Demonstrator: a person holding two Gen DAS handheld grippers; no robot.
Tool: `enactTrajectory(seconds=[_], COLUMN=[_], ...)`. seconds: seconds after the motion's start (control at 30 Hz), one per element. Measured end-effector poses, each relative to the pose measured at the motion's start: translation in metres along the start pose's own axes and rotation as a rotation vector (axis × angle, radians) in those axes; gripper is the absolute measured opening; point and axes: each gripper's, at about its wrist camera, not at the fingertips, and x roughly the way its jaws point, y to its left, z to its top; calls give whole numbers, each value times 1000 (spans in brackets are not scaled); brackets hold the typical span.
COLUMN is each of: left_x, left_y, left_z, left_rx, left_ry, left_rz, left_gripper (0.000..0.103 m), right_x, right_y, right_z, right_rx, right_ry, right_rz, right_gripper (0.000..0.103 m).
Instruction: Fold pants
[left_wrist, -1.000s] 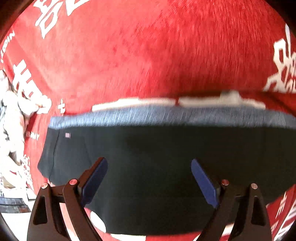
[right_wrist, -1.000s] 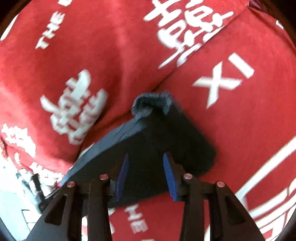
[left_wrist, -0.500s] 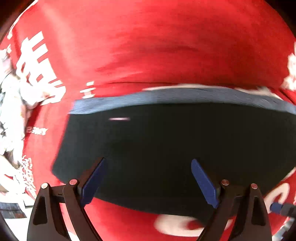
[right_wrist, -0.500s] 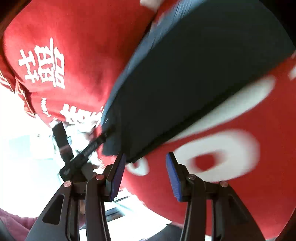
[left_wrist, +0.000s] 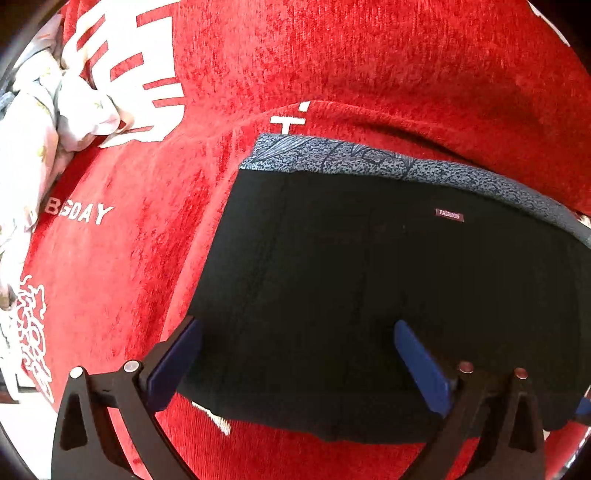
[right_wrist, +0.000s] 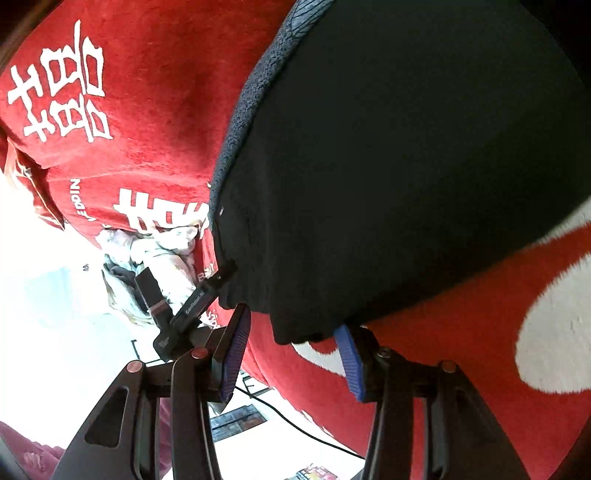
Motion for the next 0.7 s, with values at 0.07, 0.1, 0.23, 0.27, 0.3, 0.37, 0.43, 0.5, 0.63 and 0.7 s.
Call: enactTrajectory(seconds=[0.07,0.1,0.23,0.27,0.3,0.37,0.43,0.5,0.63,0.7], left_x=[-1,-1,4,3,5,4,-2,-10,-40,-51], left_y=[2,3,12,12,14,14,9,1,-35,-60], left_z=[0,0,-2,-4,-4,-2,-1,0,-2,-4], left_rx=[6,19,66,62,55,48,54,72,129,171], left_ry=[10,12,6,6,7,19,32,35,-18,-43], left_rz=[3,11,26,19,13,24,50,56,-18,-70], left_gripper=[103,103,103,103,103,103,103,103,103,103], right_x=[4,6,-4,-2,4,12,6,1,-26,-43], right_y=[2,8,51,51,44,25,19,23,40,52], right_z=[5,8,-3,-8,-13,-17,-21,-21,-21,-18], right_rx=[11,2,-195,-222,-224,-179,-133,-149,-256,-335], right_ry=[-5,-12,-52,-49,-31,-4,-23,-4,7,-49], right_rz=[-23,-73,-208,-251,-298,-332,-286,-274,-387,-448], right_gripper=[44,10,9,9,9,9,9,15,18,18])
